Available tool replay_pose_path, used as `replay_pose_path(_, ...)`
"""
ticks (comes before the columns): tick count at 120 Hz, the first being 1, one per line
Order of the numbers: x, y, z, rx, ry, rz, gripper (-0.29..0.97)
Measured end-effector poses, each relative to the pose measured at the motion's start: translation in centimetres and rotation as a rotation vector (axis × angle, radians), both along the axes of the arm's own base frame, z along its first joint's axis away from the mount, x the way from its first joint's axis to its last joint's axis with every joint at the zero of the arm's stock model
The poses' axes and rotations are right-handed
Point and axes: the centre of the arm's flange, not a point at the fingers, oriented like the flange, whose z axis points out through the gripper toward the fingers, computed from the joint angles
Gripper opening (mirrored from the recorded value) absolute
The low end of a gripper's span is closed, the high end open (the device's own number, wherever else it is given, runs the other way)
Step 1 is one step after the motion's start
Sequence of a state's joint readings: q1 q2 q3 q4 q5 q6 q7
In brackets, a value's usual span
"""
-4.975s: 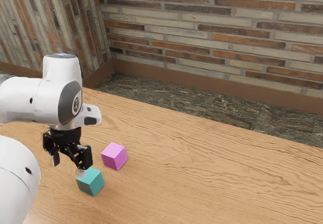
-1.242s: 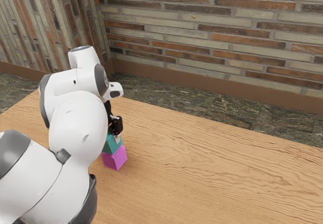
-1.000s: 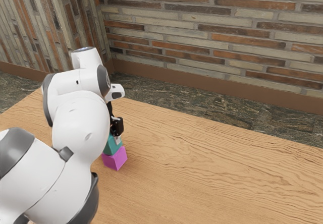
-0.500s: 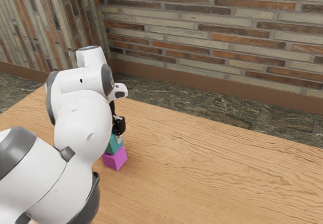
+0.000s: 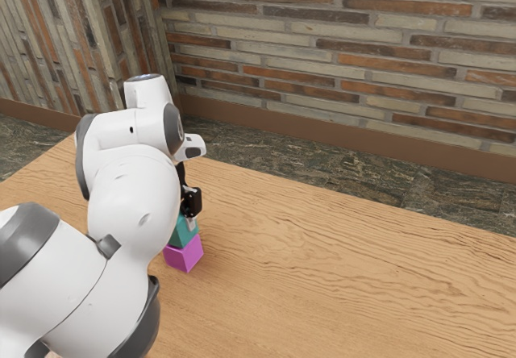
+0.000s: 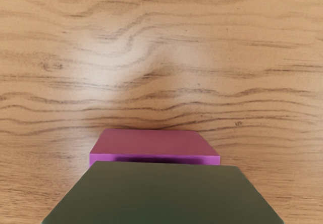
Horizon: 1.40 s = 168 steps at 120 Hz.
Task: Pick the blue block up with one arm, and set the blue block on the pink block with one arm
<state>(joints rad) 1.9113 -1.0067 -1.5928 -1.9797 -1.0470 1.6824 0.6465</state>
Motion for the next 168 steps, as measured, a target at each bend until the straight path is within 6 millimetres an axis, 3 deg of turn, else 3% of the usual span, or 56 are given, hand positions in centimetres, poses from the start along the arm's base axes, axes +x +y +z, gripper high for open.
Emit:
replay_pose_path(70,-0.1,0.4,-0.1,0.002,0.004,0.009,0.39)
replay_pose_path(96,0.0,0.0,-0.6,-0.003,0.010,0.004,0.56)
replay_pose_path(122,0.0,-0.1,-0.6,-0.003,0.012,0.000,0.63)
replay_pose_path(158,-0.1,0.1,0.3,0.019,0.018,-0.010,0.67)
replay_pose_path(168,0.5,-0.5,1.8,0.023,-0.004,-0.025,0.67)
